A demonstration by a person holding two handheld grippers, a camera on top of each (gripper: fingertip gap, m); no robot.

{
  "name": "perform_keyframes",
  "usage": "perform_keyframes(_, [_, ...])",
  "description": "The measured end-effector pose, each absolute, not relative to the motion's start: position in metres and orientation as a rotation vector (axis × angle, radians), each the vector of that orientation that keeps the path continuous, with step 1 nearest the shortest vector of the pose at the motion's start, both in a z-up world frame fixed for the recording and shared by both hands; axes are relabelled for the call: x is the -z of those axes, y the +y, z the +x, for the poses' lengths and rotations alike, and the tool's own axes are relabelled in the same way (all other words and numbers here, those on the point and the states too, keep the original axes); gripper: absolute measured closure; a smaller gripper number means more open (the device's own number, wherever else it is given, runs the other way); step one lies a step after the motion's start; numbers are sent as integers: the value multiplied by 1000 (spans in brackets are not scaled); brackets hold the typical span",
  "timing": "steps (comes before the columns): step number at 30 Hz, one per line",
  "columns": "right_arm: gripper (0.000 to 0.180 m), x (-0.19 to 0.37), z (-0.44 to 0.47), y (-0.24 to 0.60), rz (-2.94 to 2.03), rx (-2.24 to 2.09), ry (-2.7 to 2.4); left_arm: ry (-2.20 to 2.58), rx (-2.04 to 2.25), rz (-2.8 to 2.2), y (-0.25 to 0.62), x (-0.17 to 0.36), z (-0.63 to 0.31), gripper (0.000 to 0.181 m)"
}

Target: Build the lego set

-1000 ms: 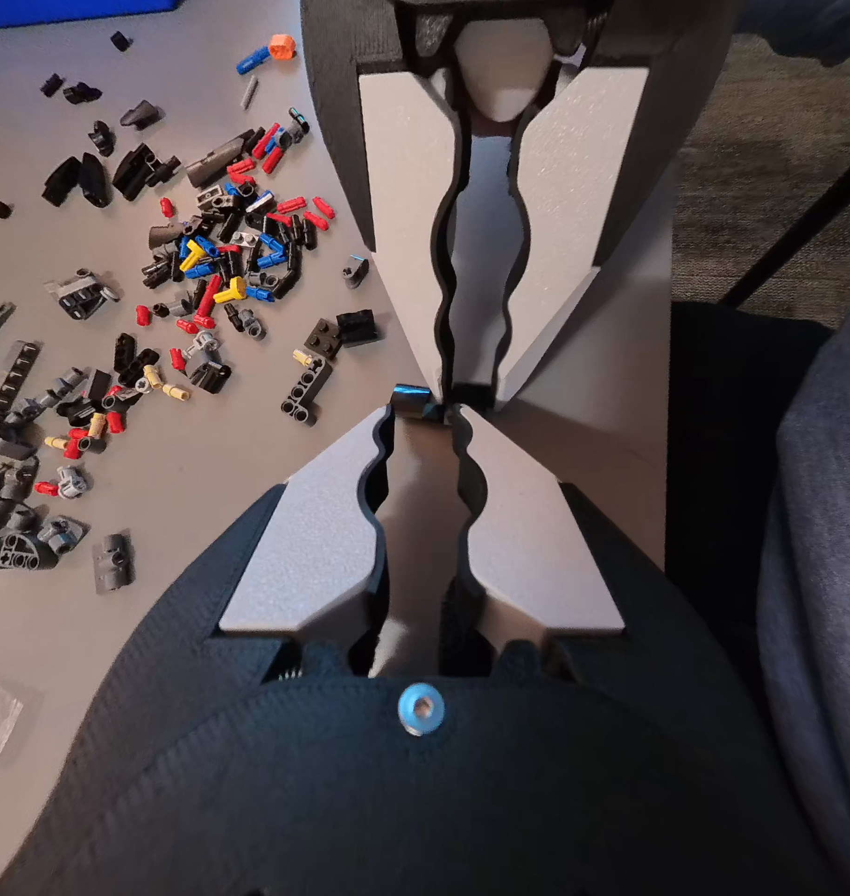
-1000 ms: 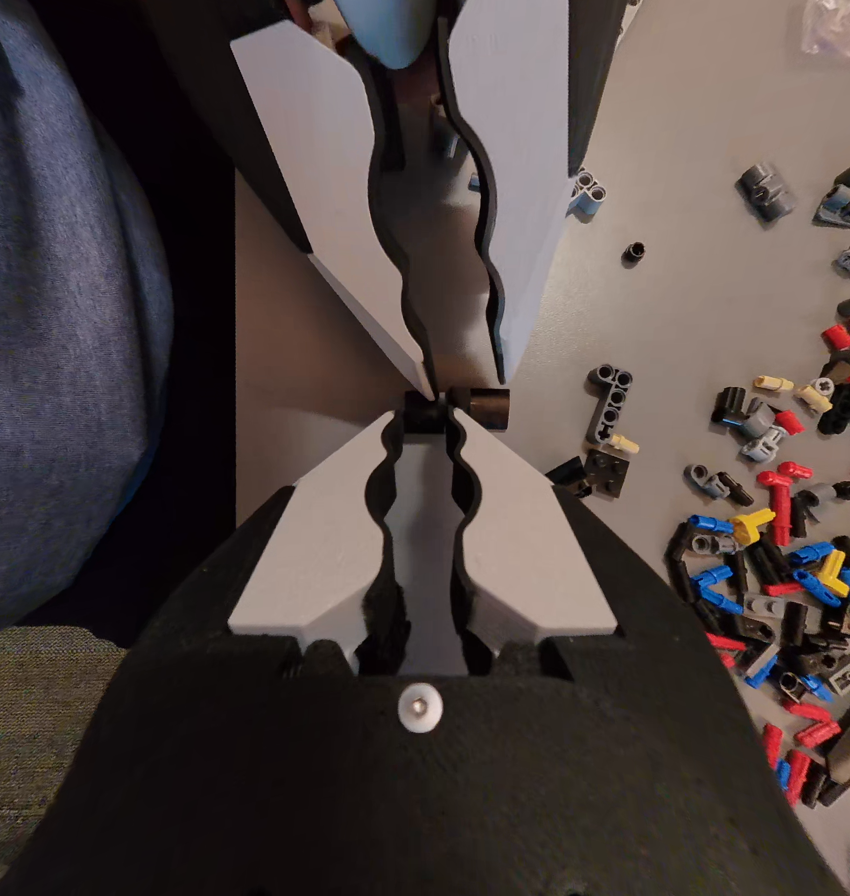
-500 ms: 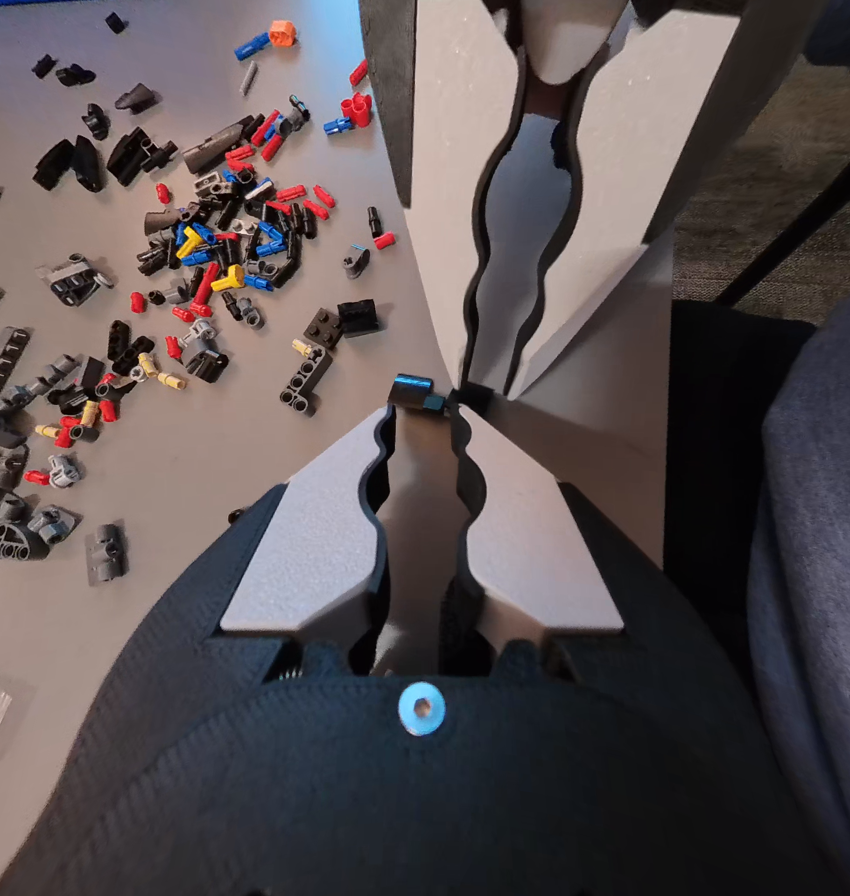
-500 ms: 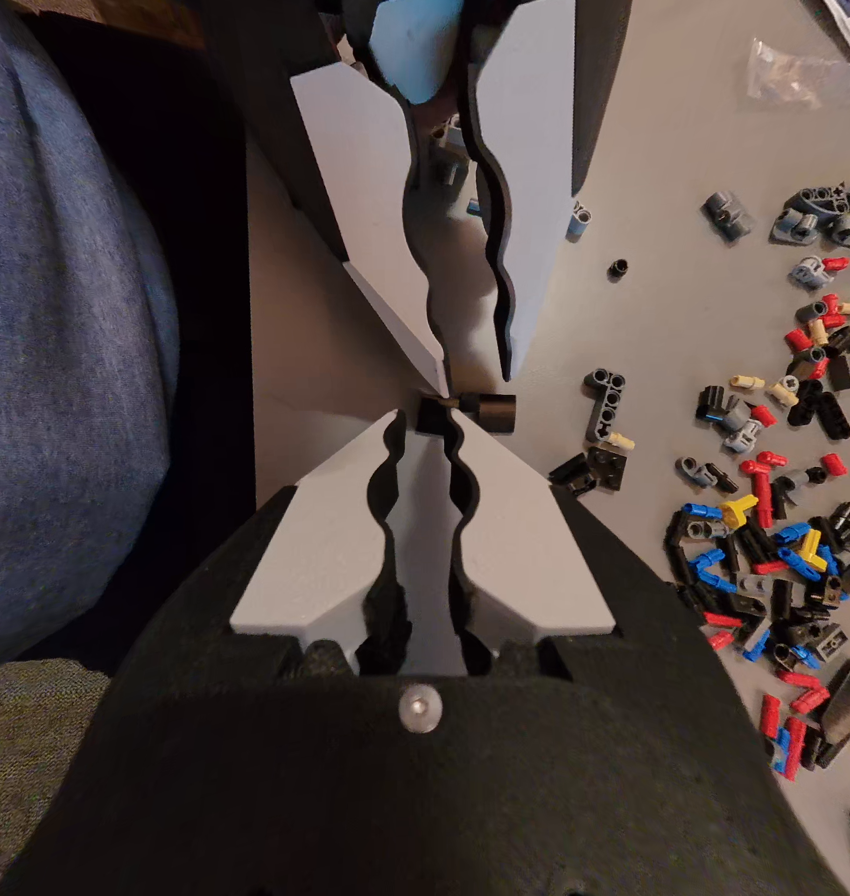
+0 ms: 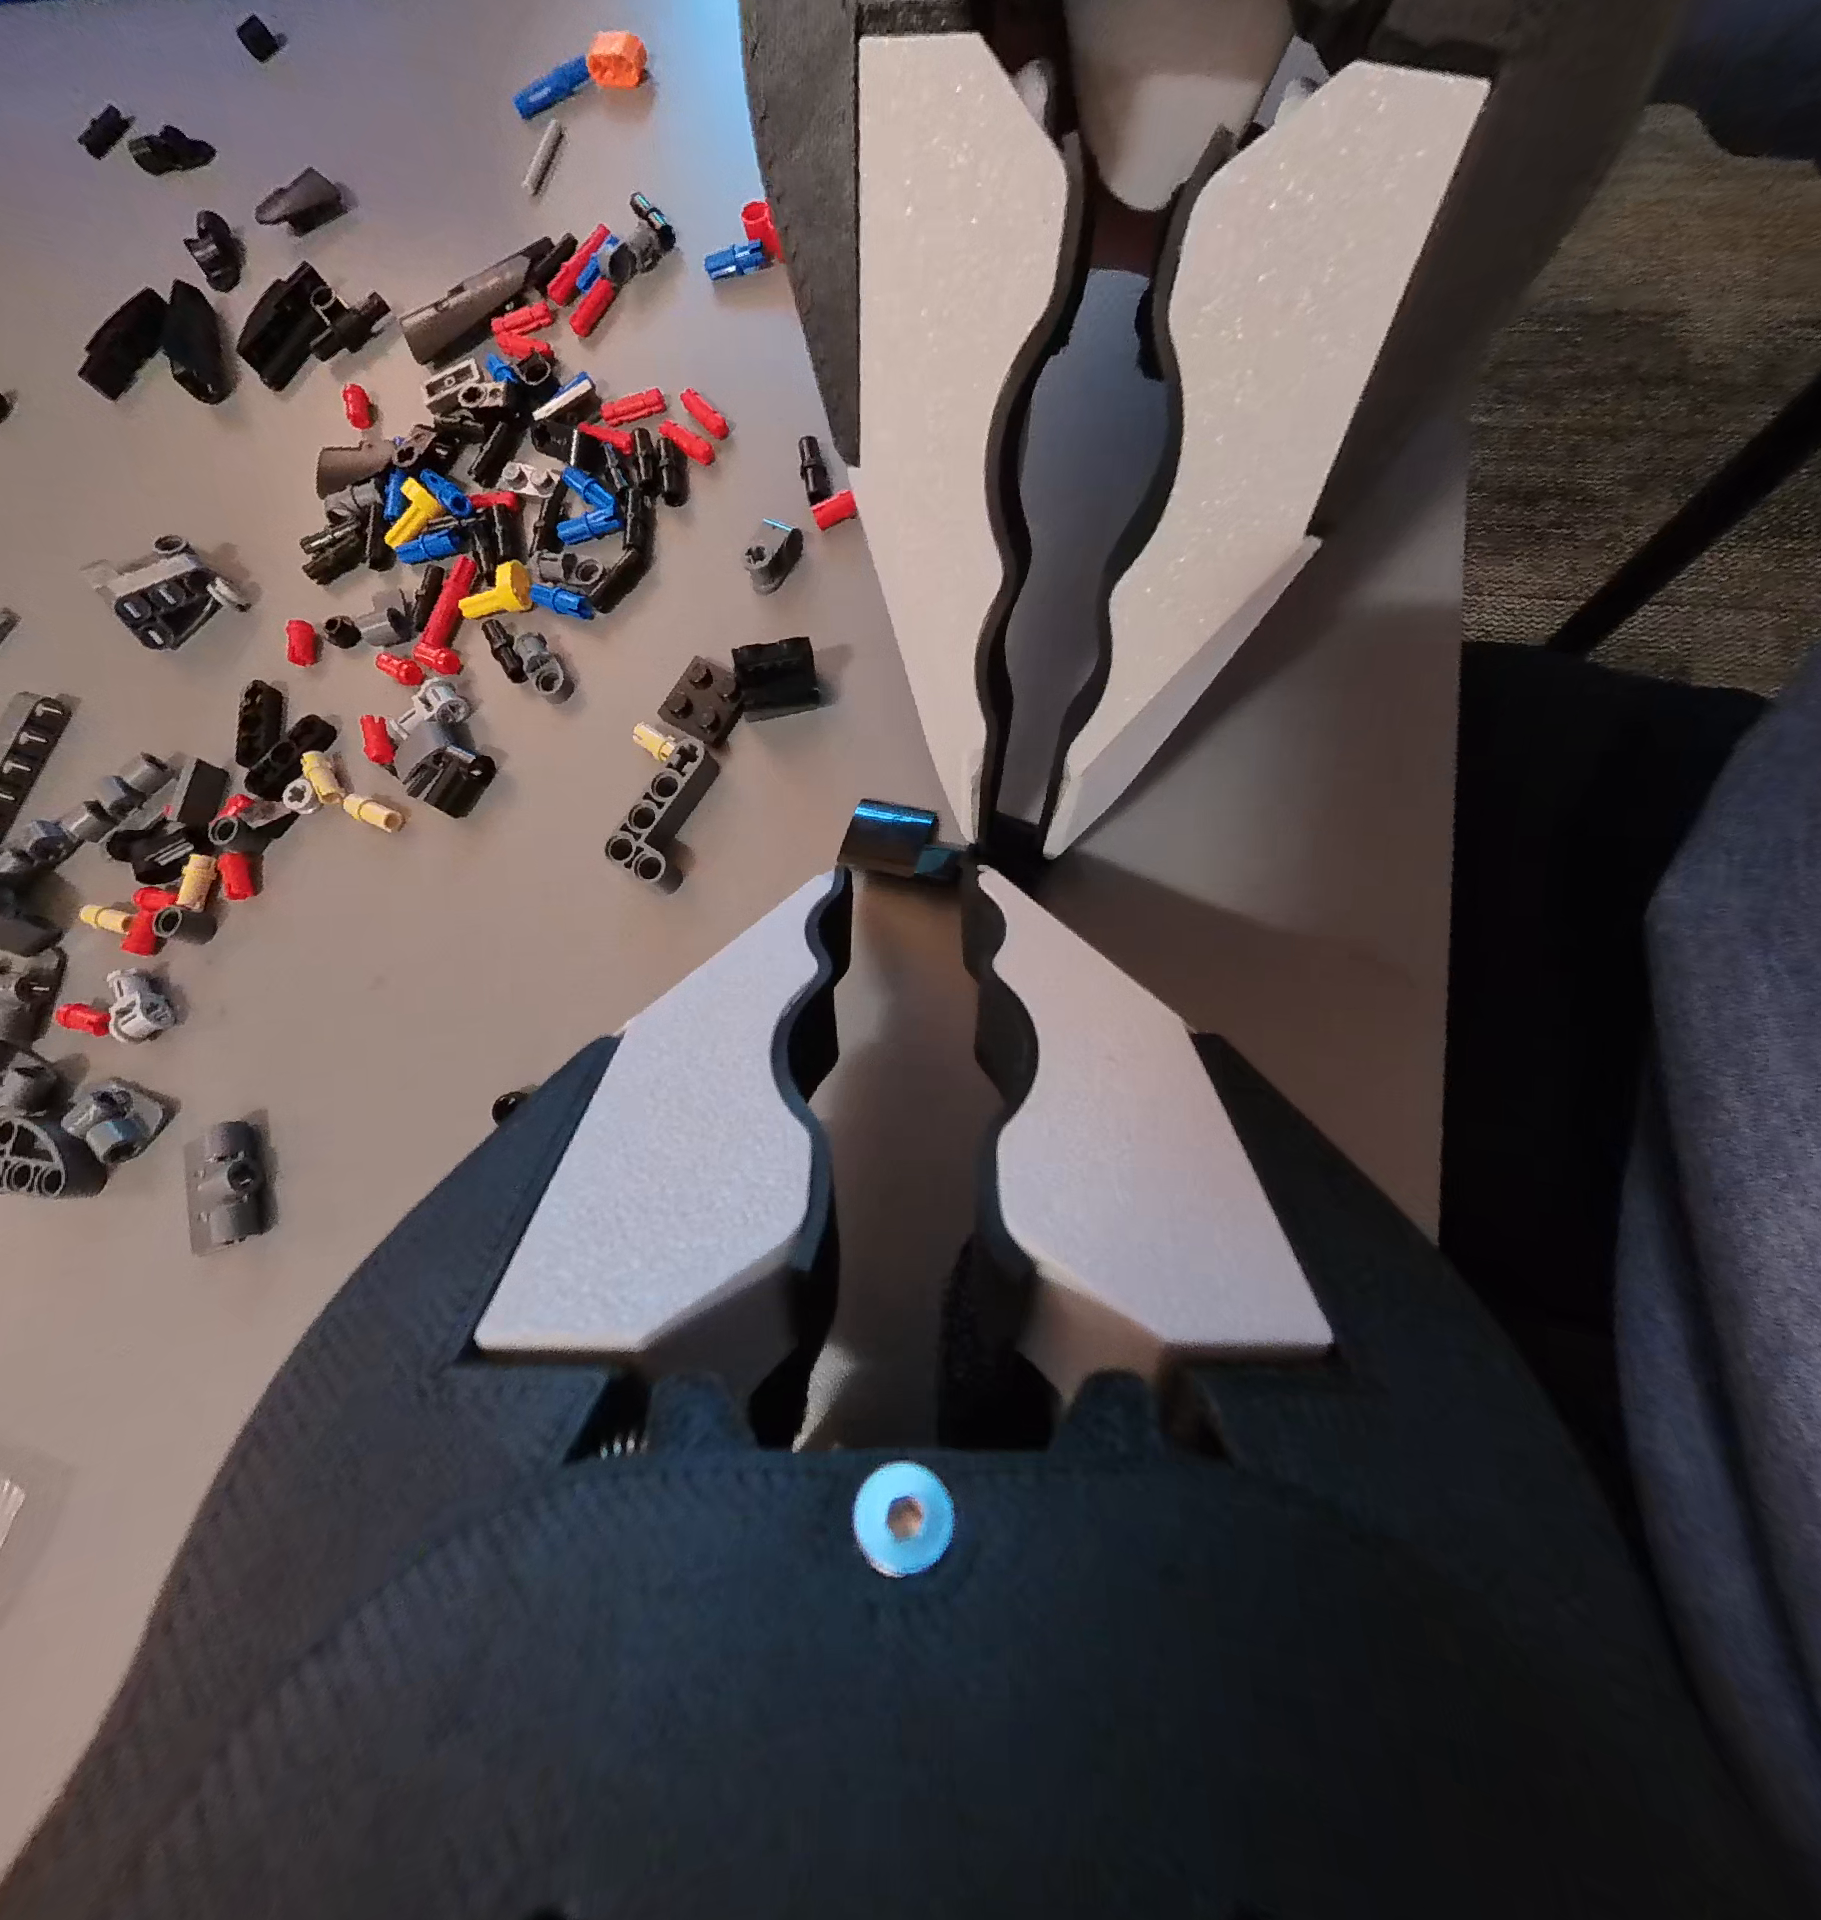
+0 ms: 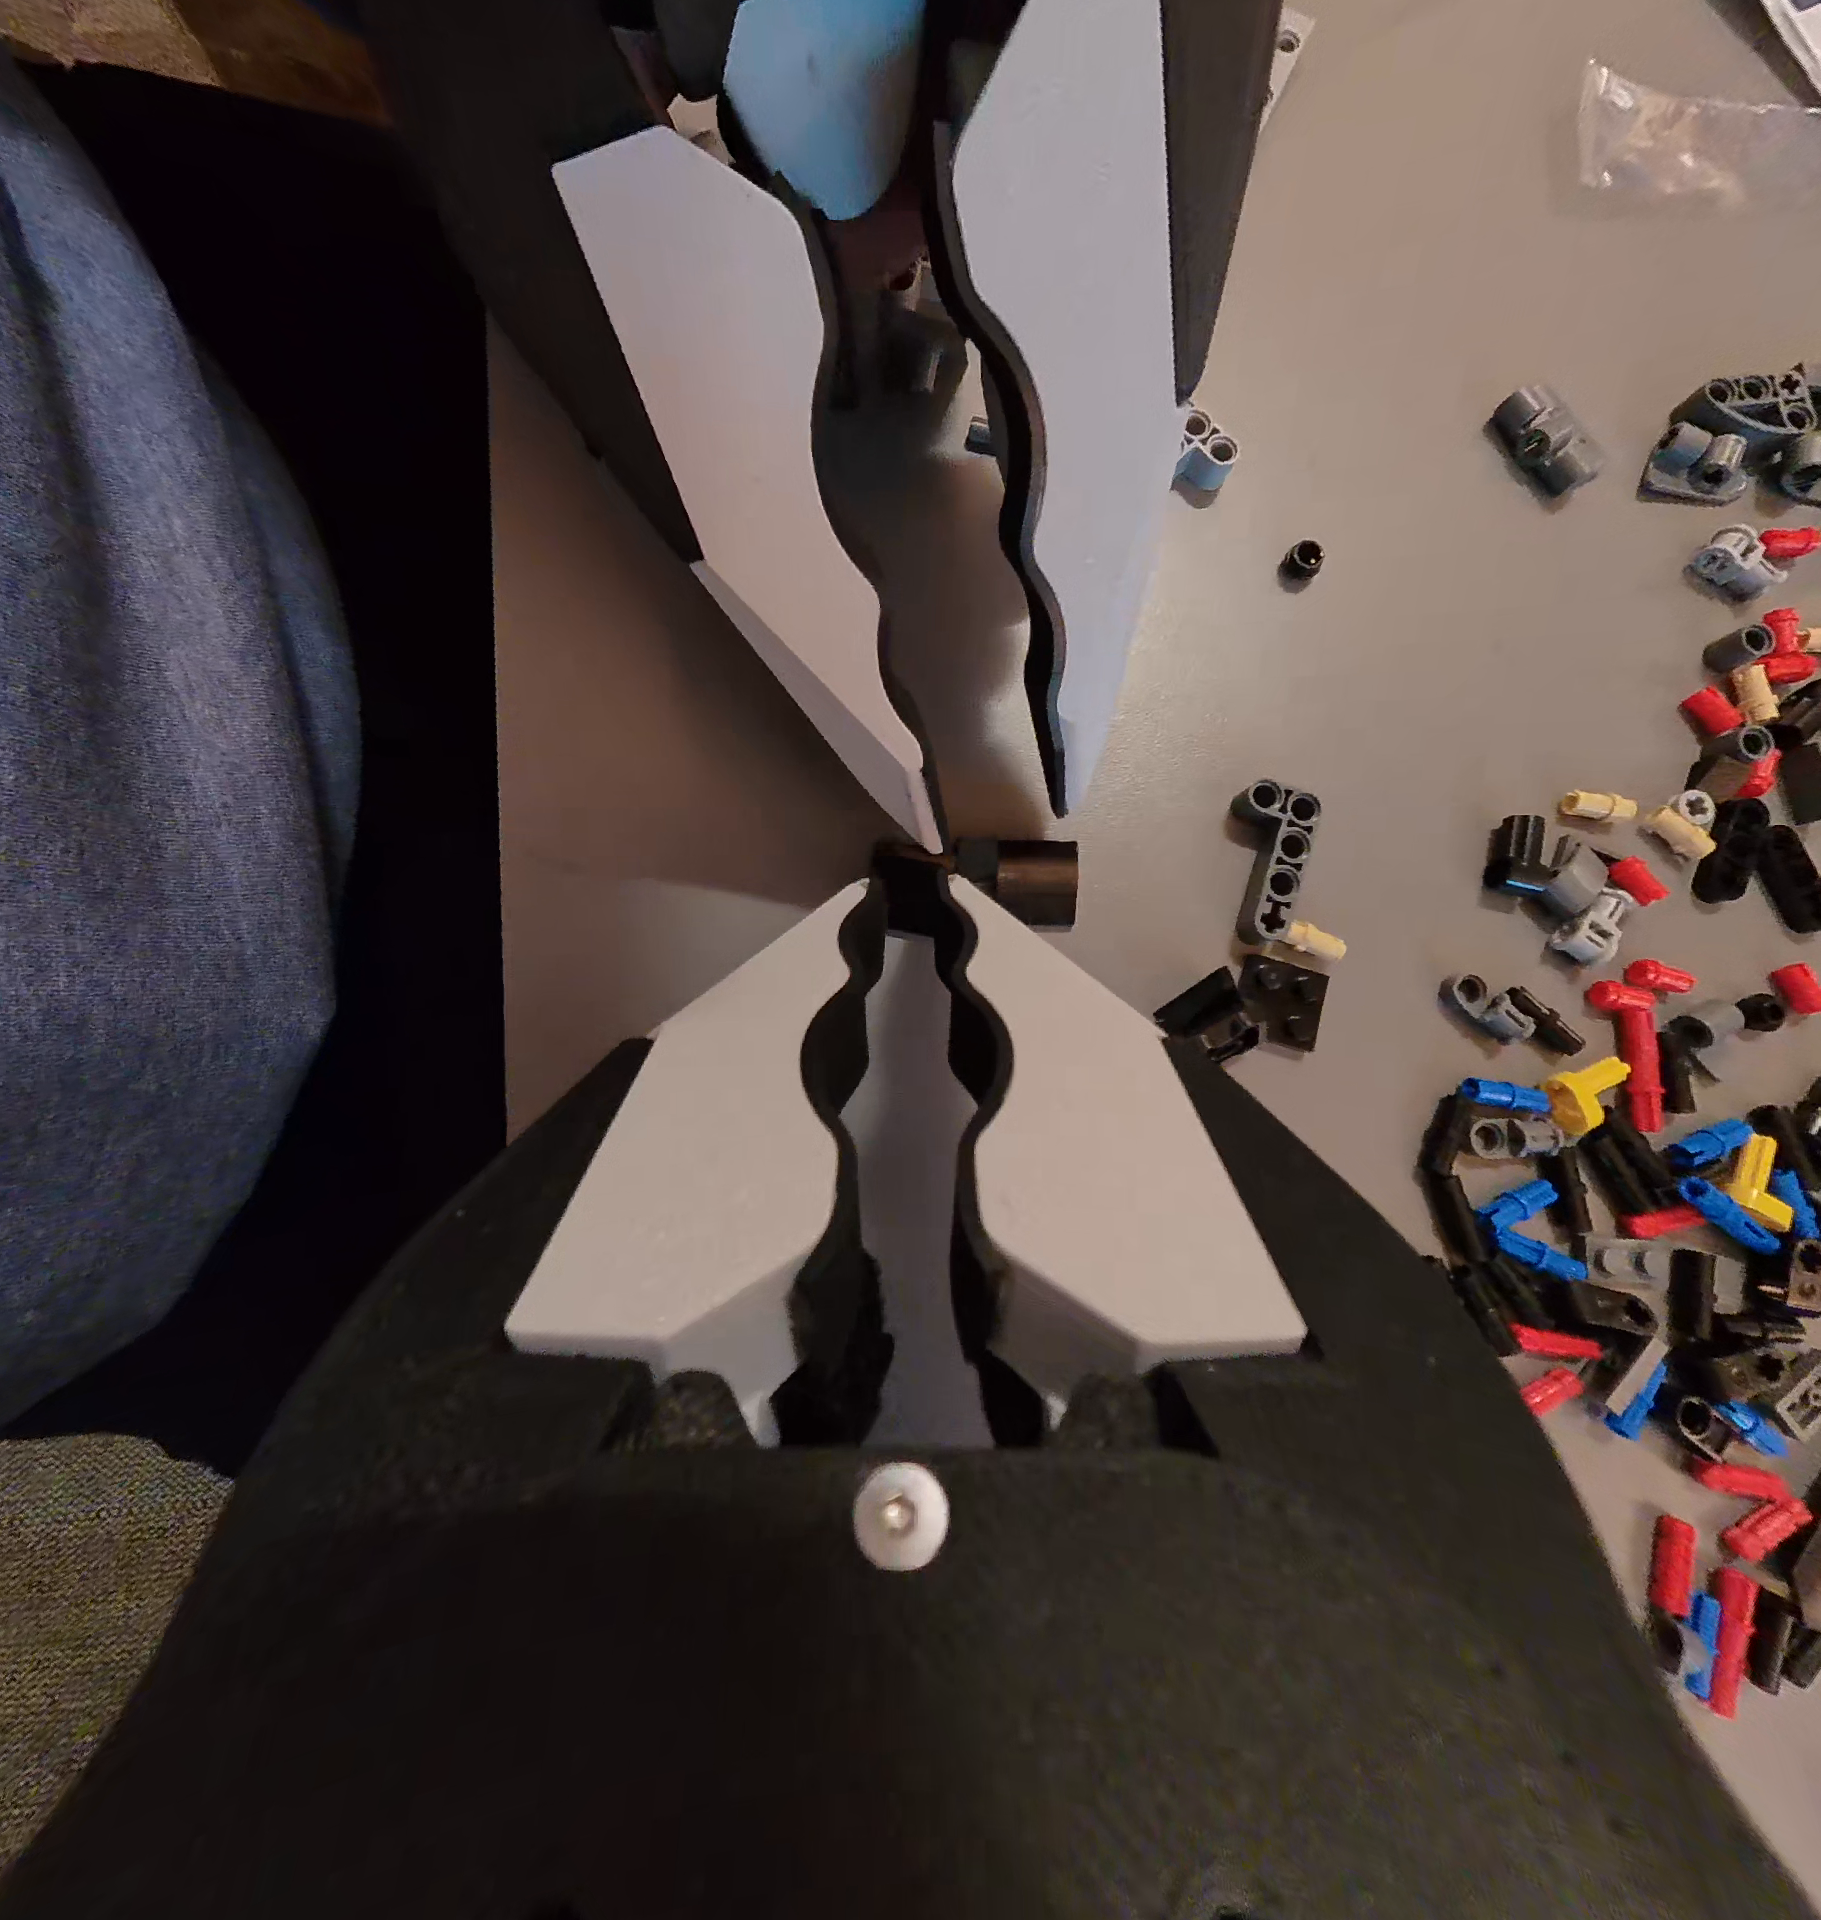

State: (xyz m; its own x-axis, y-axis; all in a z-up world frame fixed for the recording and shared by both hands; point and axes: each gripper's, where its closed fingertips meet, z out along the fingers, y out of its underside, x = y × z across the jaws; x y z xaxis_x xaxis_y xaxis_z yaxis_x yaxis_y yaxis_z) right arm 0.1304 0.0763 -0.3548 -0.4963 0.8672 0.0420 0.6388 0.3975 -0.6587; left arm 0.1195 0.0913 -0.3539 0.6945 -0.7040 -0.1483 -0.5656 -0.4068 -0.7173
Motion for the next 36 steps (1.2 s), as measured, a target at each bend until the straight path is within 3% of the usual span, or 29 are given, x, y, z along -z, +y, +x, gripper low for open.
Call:
perform_keyframes(18, [172, 354, 132, 77, -1288, -836, -2280, 1002, 195, -2104, 90, 355, 120, 152])
perform_keyframes(36, [174, 355, 131, 78, -1286, -835, -2250, 1042, 167, -2097, 87, 358, 119, 156])
